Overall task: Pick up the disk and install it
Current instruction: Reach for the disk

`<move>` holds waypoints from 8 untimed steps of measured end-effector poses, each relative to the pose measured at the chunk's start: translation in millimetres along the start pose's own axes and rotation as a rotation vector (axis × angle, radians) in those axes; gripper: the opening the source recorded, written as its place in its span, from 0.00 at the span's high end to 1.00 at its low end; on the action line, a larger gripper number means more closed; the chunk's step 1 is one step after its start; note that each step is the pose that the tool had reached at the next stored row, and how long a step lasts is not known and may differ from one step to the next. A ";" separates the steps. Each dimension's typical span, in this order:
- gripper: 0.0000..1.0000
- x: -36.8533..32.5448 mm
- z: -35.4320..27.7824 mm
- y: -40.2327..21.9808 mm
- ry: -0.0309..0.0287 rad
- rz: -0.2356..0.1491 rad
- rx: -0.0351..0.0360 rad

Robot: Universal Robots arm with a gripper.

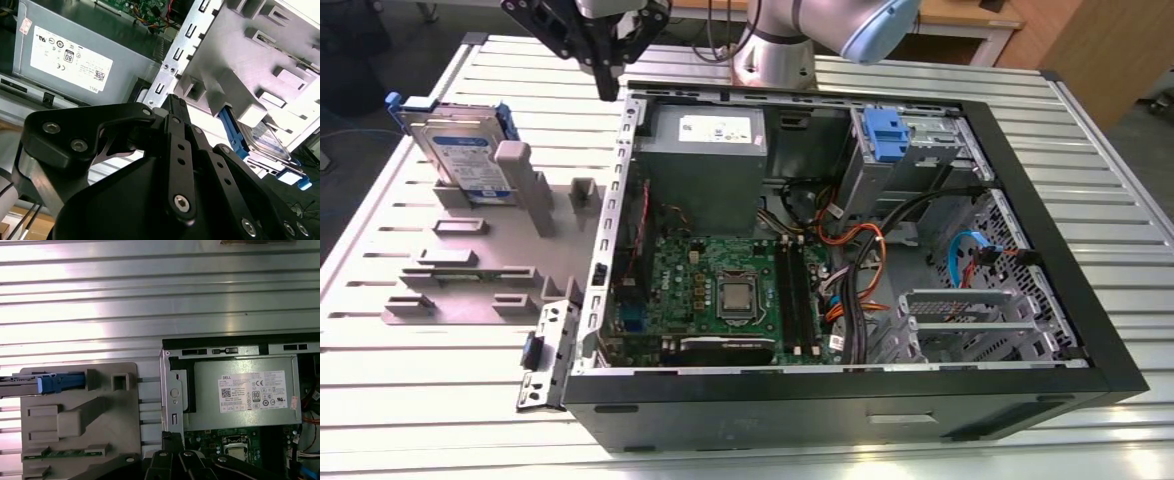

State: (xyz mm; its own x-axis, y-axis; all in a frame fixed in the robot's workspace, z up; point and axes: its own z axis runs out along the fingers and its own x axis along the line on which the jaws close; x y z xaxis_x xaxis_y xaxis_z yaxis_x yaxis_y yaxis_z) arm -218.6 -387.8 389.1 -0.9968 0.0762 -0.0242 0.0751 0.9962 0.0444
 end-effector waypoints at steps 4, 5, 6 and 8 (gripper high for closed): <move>0.89 4.6 -0.1 0.0 0.0001 0.000 0.0001; 0.89 5.7 -0.1 0.0 0.0000 0.000 0.0001; 0.89 7.0 -0.1 0.0 0.0000 0.000 0.0000; 0.89 10.1 -0.1 -0.1 0.0000 0.000 0.0000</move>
State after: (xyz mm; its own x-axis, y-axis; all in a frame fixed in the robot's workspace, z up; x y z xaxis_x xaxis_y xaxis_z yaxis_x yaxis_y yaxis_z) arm -228.8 -387.2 388.9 -0.9968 0.0763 -0.0241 0.0752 0.9962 0.0443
